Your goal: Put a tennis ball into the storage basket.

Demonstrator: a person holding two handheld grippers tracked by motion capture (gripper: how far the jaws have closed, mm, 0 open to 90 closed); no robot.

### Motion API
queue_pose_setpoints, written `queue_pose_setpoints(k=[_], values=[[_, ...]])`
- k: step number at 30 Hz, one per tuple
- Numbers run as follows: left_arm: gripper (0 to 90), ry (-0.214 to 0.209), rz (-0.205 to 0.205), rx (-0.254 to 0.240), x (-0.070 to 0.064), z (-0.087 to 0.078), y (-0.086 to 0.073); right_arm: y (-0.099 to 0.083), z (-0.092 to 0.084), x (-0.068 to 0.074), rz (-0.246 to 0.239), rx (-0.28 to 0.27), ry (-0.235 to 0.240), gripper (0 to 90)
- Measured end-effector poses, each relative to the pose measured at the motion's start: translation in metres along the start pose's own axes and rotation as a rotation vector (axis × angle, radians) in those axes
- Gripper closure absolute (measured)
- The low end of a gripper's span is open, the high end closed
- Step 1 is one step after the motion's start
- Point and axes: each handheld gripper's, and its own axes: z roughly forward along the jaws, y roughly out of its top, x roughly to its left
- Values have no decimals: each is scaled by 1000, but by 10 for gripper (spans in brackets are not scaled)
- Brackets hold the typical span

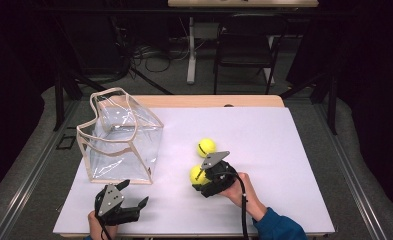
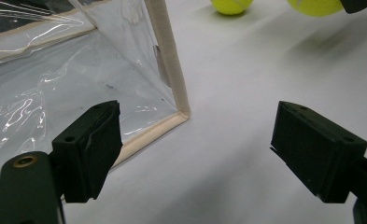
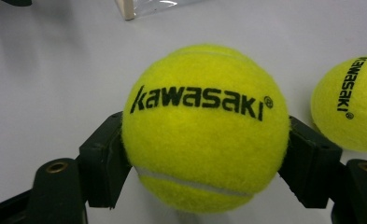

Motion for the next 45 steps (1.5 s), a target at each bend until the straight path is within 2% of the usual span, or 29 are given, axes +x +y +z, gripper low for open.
queue_pose_setpoints(k=[21,45], values=[[161,-10,1,-12,1,2,0,12,0,-1,-9,-2,-5,257],[161,-7,4,-20,1,1,0,37,-12,-8,-50,-8,-29,258]])
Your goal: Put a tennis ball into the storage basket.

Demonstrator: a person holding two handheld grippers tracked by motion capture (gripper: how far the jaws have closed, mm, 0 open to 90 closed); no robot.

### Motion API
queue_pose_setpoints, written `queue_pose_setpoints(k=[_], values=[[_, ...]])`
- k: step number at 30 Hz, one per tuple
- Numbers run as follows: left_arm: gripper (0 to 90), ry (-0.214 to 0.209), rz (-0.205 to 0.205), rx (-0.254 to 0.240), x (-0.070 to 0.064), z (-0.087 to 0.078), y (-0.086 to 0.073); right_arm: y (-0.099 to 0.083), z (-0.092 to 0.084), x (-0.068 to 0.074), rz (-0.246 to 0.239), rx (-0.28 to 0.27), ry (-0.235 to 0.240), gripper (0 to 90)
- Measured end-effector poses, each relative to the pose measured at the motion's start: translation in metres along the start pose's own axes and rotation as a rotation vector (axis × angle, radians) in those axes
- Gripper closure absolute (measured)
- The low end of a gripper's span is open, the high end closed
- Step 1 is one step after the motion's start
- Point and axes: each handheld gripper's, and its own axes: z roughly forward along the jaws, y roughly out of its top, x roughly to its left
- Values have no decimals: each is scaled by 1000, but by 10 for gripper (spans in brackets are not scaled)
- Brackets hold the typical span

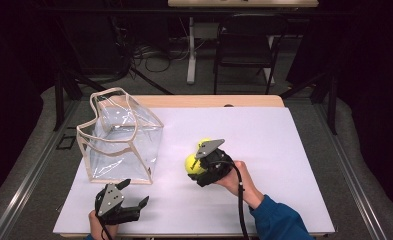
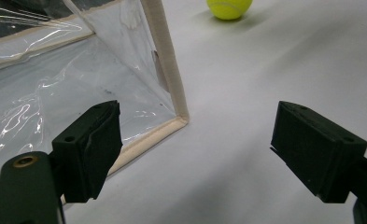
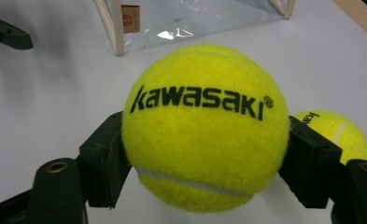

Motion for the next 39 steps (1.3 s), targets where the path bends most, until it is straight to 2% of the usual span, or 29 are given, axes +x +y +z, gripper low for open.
queue_pose_setpoints(k=[17,25,33,39], values=[[161,-1,1,3,0,0,0,17,0,-7,-19,-4,-4,258],[161,1,0,2,-1,0,0,29,-5,-7,-35,-10,-11,258],[161,1,6,-1,-1,-1,1,48,-7,-12,-64,-14,-24,258],[161,-3,3,-3,-1,0,0,61,-6,-15,-66,-12,-23,258]])
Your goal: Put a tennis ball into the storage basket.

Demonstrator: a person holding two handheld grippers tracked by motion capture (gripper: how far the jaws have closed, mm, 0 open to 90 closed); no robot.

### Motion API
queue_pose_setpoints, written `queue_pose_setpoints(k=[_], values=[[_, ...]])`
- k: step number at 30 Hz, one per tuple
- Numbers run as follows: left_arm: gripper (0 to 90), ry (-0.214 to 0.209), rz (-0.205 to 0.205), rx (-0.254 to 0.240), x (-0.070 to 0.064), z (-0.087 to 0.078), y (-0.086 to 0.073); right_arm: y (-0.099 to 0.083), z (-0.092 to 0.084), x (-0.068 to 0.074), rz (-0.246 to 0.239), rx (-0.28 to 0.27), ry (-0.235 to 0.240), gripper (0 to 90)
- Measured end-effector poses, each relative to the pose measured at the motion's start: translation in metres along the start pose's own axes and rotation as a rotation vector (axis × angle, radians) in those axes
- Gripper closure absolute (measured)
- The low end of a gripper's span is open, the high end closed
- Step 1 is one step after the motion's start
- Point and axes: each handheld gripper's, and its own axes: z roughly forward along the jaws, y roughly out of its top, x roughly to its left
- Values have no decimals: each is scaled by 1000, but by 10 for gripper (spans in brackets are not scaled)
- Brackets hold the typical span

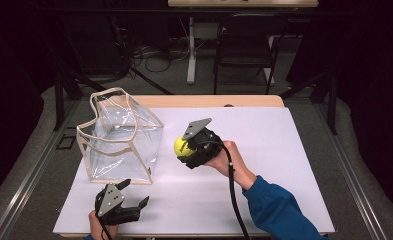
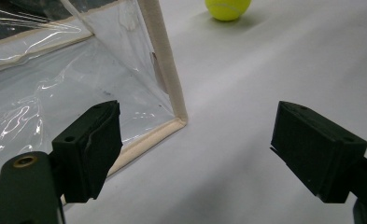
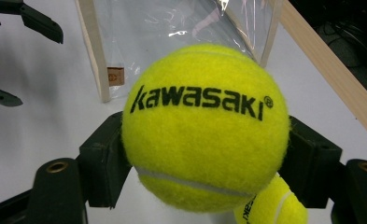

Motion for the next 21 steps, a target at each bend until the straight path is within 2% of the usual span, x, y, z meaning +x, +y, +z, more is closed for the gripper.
queue_pose_setpoints(k=[14,21], values=[[161,0,2,5,0,0,0,13,6,-12,-2,11,-5,258],[161,-1,1,5,0,0,0,21,6,-24,9,3,-16,258]])
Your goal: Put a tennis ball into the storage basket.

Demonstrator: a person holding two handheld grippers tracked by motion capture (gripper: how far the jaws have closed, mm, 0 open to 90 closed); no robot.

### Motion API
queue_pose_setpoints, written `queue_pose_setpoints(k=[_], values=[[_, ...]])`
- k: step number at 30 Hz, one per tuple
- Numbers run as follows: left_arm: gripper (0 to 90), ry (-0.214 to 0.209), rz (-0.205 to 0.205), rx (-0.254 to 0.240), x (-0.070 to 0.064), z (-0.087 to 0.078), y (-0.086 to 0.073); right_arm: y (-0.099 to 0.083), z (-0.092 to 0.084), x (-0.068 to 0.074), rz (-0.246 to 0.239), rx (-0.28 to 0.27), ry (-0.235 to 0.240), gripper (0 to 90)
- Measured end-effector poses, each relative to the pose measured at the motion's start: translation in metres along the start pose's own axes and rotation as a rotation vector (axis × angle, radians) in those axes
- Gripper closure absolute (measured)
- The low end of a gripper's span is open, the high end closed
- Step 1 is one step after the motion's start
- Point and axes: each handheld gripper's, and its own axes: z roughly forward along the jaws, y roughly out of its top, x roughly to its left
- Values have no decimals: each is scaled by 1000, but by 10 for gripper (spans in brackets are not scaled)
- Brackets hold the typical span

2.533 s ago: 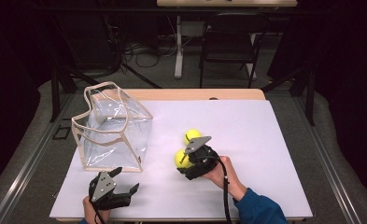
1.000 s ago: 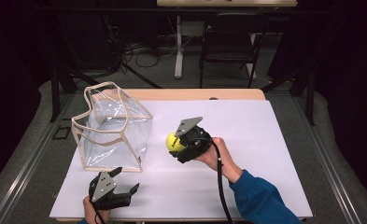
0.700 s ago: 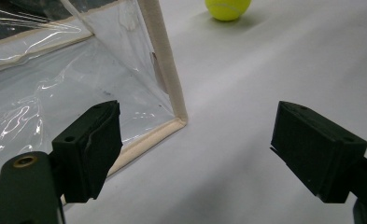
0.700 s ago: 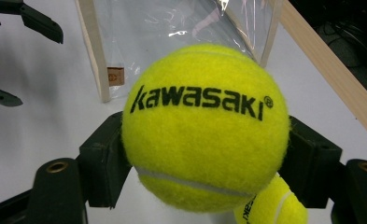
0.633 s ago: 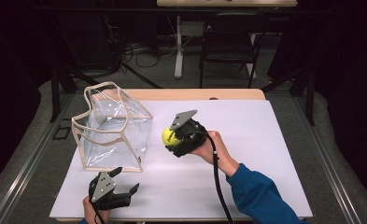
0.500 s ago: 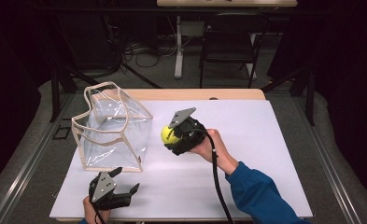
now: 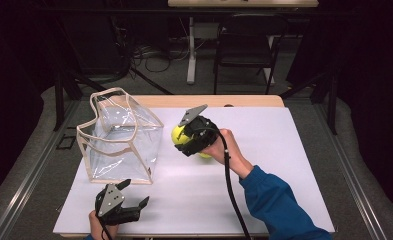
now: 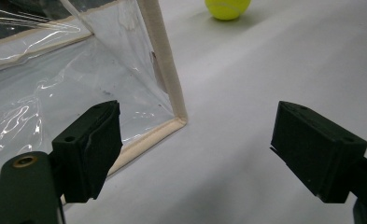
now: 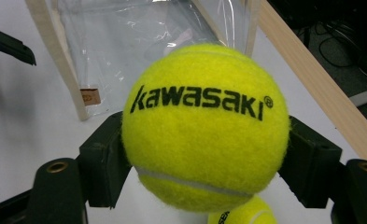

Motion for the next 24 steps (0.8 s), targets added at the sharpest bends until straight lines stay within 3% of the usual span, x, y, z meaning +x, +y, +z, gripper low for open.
queue_pose_setpoints(k=[11,24], values=[[161,0,1,1,0,0,0,10,2,-17,29,-4,-10,258],[161,-2,2,-3,1,0,0,20,8,-26,26,15,-19,259]])
